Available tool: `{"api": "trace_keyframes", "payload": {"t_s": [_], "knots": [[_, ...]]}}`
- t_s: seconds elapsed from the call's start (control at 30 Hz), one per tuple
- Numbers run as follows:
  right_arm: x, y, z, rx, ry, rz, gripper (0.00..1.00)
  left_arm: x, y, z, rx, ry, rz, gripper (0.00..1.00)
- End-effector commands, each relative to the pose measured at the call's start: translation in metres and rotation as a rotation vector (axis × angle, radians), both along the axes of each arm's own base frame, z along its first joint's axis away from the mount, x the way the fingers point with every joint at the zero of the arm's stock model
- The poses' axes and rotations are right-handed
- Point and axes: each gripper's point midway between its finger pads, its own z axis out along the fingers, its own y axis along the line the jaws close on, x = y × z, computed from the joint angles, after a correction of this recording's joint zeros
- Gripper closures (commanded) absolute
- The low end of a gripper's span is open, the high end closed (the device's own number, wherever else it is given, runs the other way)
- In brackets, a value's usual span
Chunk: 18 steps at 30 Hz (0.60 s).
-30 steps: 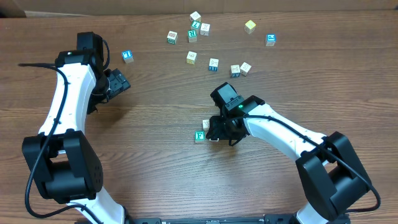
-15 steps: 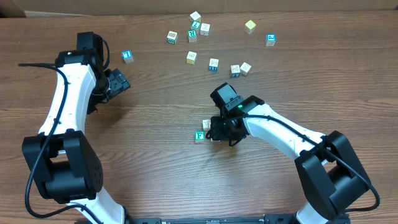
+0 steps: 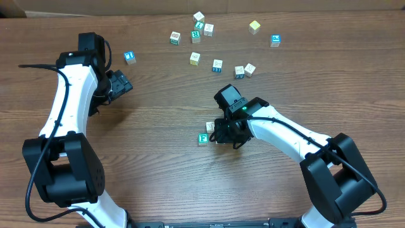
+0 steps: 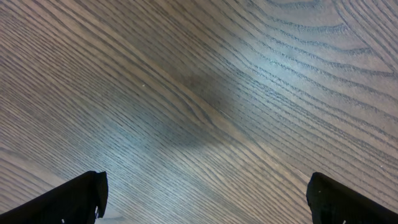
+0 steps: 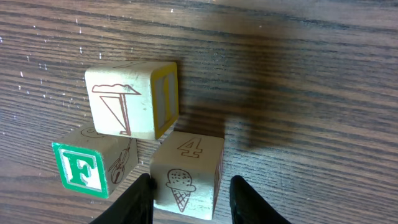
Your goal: Form a circle
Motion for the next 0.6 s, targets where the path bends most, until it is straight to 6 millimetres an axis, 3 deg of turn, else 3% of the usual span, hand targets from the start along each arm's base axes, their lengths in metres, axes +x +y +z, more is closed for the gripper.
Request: {"api": "trace_keyframes", "payload": {"t_s": [0.0, 0.57], "knots": [[0.0031, 0.0026, 0.0018, -0.003, -0.013, 0.008, 0.68, 0.0052, 0.0024, 0.0060, 0.015, -0.018, -0.010, 0.00], [0.0048, 0.0020, 0.0020, -0.001, -0.016, 0.004, 0.67, 0.0052, 0.0024, 0.0060, 0.015, -0.018, -0.010, 0.00]]}}
